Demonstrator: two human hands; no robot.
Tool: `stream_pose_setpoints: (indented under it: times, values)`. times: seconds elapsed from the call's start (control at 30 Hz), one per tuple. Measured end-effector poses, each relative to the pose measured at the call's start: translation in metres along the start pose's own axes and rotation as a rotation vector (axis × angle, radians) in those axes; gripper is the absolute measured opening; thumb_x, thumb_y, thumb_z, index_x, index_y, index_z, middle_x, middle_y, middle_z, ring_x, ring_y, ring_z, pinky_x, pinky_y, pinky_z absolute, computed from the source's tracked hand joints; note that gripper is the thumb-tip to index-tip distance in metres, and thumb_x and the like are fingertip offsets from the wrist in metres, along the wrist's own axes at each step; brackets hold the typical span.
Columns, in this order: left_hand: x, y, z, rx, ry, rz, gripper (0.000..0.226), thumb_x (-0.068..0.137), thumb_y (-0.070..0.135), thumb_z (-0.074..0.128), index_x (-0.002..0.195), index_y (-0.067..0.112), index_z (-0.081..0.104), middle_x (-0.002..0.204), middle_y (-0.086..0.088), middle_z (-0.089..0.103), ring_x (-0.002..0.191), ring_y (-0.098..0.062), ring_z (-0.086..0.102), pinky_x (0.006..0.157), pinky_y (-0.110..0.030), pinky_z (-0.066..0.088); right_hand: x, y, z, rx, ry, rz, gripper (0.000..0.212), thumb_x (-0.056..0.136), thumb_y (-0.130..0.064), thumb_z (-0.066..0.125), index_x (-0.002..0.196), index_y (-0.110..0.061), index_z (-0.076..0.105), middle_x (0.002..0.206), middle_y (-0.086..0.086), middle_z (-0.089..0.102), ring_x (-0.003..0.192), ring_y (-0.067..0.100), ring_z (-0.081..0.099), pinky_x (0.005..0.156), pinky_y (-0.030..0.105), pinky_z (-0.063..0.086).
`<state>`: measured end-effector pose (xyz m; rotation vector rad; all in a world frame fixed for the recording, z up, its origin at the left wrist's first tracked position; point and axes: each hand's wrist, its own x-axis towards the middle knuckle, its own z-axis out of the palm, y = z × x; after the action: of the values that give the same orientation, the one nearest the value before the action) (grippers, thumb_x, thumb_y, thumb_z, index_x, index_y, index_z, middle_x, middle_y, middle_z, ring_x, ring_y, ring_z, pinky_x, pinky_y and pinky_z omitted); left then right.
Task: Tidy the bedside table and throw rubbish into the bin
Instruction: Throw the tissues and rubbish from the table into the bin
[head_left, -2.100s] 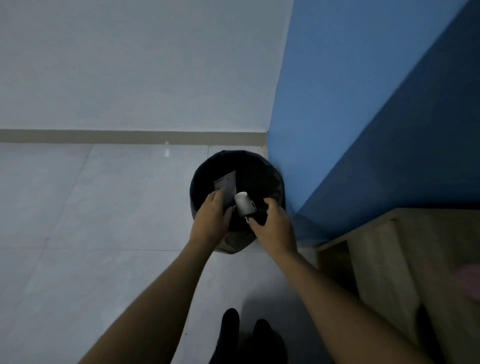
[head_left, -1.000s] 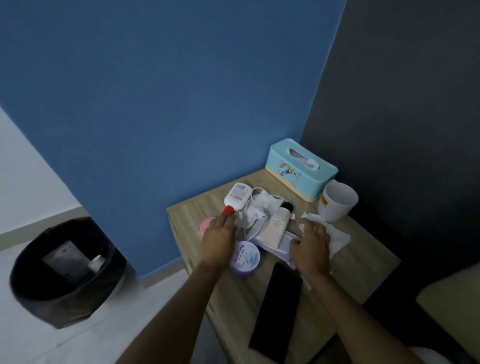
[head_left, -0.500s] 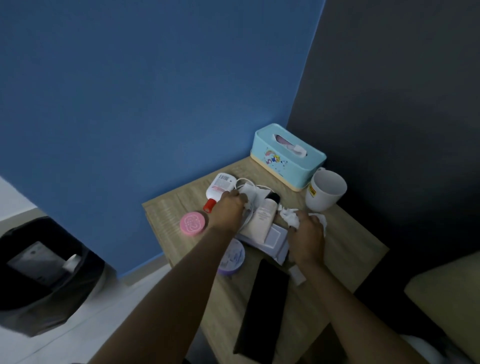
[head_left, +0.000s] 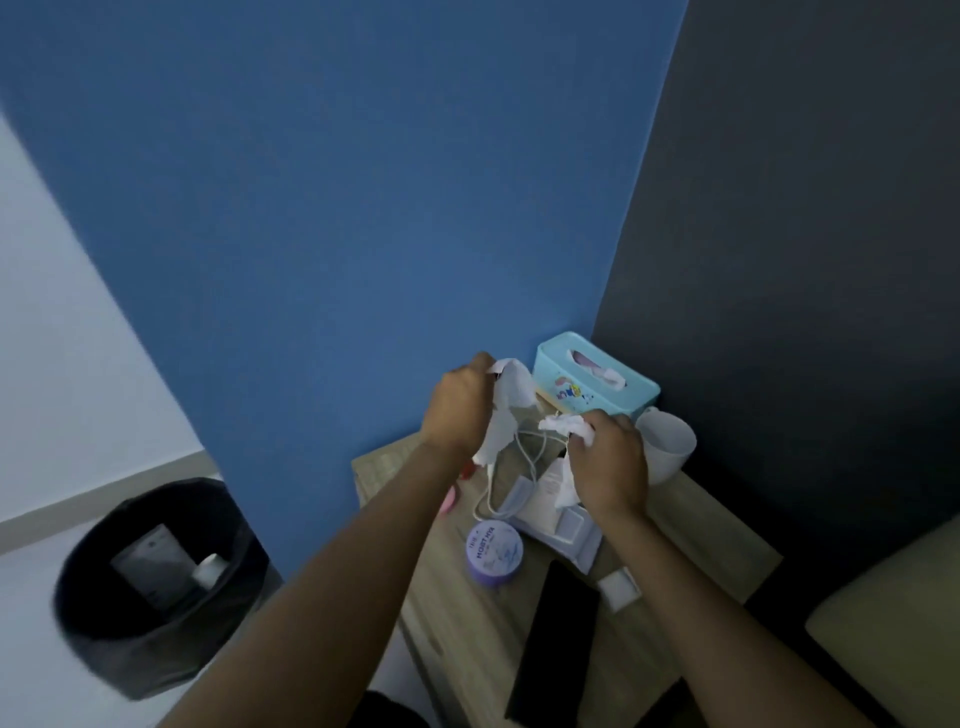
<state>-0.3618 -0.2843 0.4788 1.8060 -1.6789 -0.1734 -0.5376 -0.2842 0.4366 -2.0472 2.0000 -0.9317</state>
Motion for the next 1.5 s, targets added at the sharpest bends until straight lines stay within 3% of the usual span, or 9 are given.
stream_pose_setpoints:
  times: [0.27, 0.4, 0.53, 0.67, 0.8, 1.1, 1.2, 1.37, 1.5]
  values:
    - [-0.061, -0.067, -0.097, -0.097, 0.214, -0.108, 0.017, 0.094, 0.013, 0.047, 0.092, 0.005, 0.062, 0.079, -0.011, 0.07, 0.069, -0.026, 0.062, 0.061, -0.034, 0.048, -0.046, -0.112, 0.007, 0.202, -0.164, -0.18, 0.011, 0.085, -0.021, 0.062, 0.091, -0.011, 0.064, 0.093, 0.013, 0.07, 0.09, 0.034, 0.064, 0.065, 0.03, 0.04]
    - [-0.116, -0.136, -0.141, -0.055, 0.257, -0.19, 0.013, 0.093, 0.018, 0.053, 0.089, 0.008, 0.062, 0.079, -0.009, 0.071, 0.073, -0.029, 0.065, 0.066, -0.04, 0.052, -0.095, -0.18, 0.05, 0.241, -0.354, -0.282, 0.017, 0.089, -0.024, 0.055, 0.097, -0.012, 0.064, 0.099, 0.011, 0.071, 0.094, 0.033, 0.064, 0.074, 0.034, 0.046]
    - [-0.165, -0.204, -0.183, 0.002, 0.27, -0.329, 0.012, 0.091, 0.02, 0.056, 0.092, 0.008, 0.061, 0.083, -0.009, 0.071, 0.077, -0.028, 0.065, 0.07, -0.042, 0.052, -0.144, -0.245, 0.1, 0.295, -0.519, -0.35, 0.009, 0.087, -0.019, 0.057, 0.088, -0.01, 0.06, 0.089, 0.011, 0.069, 0.086, 0.031, 0.064, 0.068, 0.035, 0.048]
    - [-0.191, -0.274, -0.215, 0.084, 0.343, -0.44, 0.014, 0.093, 0.017, 0.051, 0.096, 0.009, 0.062, 0.084, -0.01, 0.072, 0.079, -0.031, 0.065, 0.067, -0.037, 0.05, -0.174, -0.301, 0.142, 0.299, -0.57, -0.433, 0.015, 0.085, -0.01, 0.056, 0.073, -0.012, 0.048, 0.07, 0.003, 0.056, 0.066, 0.026, 0.051, 0.057, 0.031, 0.036]
    - [-0.204, -0.334, -0.224, 0.113, 0.356, -0.539, 0.022, 0.092, 0.01, 0.049, 0.108, 0.007, 0.064, 0.096, -0.012, 0.072, 0.088, -0.032, 0.064, 0.069, -0.029, 0.042, -0.187, -0.336, 0.196, 0.29, -0.596, -0.505, 0.006, 0.083, -0.007, 0.054, 0.078, -0.008, 0.056, 0.078, 0.008, 0.06, 0.07, 0.027, 0.055, 0.058, 0.029, 0.038]
    - [-0.206, -0.429, -0.155, 0.006, 0.169, -0.654, 0.041, 0.09, 0.023, 0.048, 0.126, 0.005, 0.056, 0.124, -0.015, 0.063, 0.112, -0.032, 0.06, 0.096, -0.038, 0.049, -0.201, -0.331, 0.325, 0.244, -0.758, -0.569, 0.016, 0.09, -0.015, 0.057, 0.081, -0.003, 0.062, 0.082, 0.013, 0.066, 0.071, 0.02, 0.055, 0.061, 0.026, 0.037]
    - [-0.207, -0.456, -0.119, -0.001, 0.06, -0.653, 0.033, 0.091, 0.014, 0.049, 0.121, 0.0, 0.054, 0.118, -0.018, 0.063, 0.107, -0.033, 0.06, 0.089, -0.04, 0.05, -0.204, -0.318, 0.367, 0.222, -0.842, -0.579, 0.014, 0.089, -0.014, 0.053, 0.077, -0.008, 0.053, 0.085, 0.013, 0.064, 0.074, 0.024, 0.055, 0.062, 0.03, 0.041]
    - [-0.221, -0.504, -0.054, 0.022, -0.14, -0.713, 0.019, 0.09, 0.015, 0.047, 0.103, 0.002, 0.05, 0.094, -0.019, 0.062, 0.085, -0.036, 0.06, 0.072, -0.043, 0.05, -0.212, -0.294, 0.421, 0.114, -0.948, -0.607, 0.023, 0.089, -0.012, 0.053, 0.109, -0.004, 0.06, 0.113, 0.014, 0.064, 0.102, 0.034, 0.06, 0.082, 0.039, 0.051]
    - [-0.221, -0.524, -0.024, 0.043, -0.371, -0.819, 0.036, 0.093, 0.021, 0.045, 0.123, 0.001, 0.044, 0.106, -0.025, 0.063, 0.097, -0.04, 0.06, 0.074, -0.039, 0.046, -0.215, -0.283, 0.447, 0.03, -1.01, -0.654, 0.032, 0.089, -0.012, 0.051, 0.119, -0.005, 0.06, 0.118, 0.019, 0.063, 0.105, 0.037, 0.06, 0.085, 0.046, 0.053]
